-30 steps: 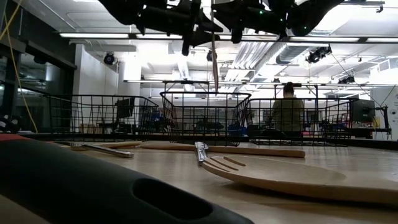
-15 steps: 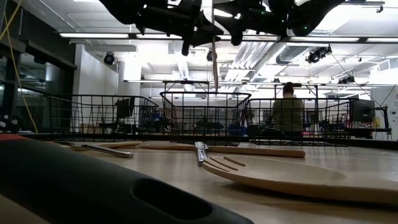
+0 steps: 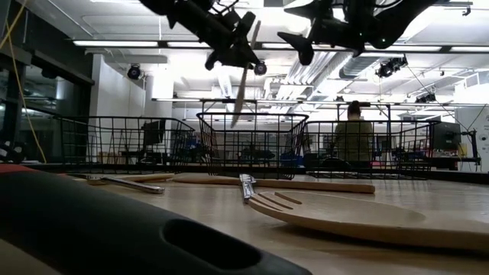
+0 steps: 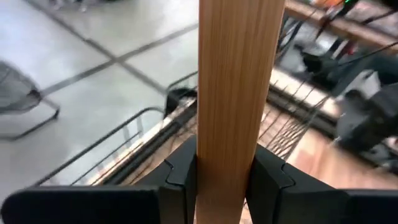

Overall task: Pick & Place Kitchen Items
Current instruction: Put the brown serving spoon into the middle wire basket

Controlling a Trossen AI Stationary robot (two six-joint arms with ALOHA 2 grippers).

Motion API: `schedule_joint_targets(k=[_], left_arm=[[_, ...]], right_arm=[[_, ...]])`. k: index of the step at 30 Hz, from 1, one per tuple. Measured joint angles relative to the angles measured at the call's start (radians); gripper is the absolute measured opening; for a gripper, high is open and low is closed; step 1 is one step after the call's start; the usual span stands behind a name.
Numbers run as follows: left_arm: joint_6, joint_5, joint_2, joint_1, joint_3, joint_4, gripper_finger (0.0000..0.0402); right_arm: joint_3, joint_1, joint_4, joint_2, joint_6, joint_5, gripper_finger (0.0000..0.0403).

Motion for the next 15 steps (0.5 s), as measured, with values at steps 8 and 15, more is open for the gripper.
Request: schedule_joint_targets(k=[8,15], left_arm=[[-0.046,-0.017,0.088,0.049,0.136,-0.208,0.0090],[-0.154,-0.011,0.177,0.047,0.172,-0.242,0.0090]], right_arm=[[0.000,-0.023,-0.002,0.000,0.005,-0.011,0.0282],[0.000,-0.024,-0.038,0.000,0.022,-0.010,0.0282]])
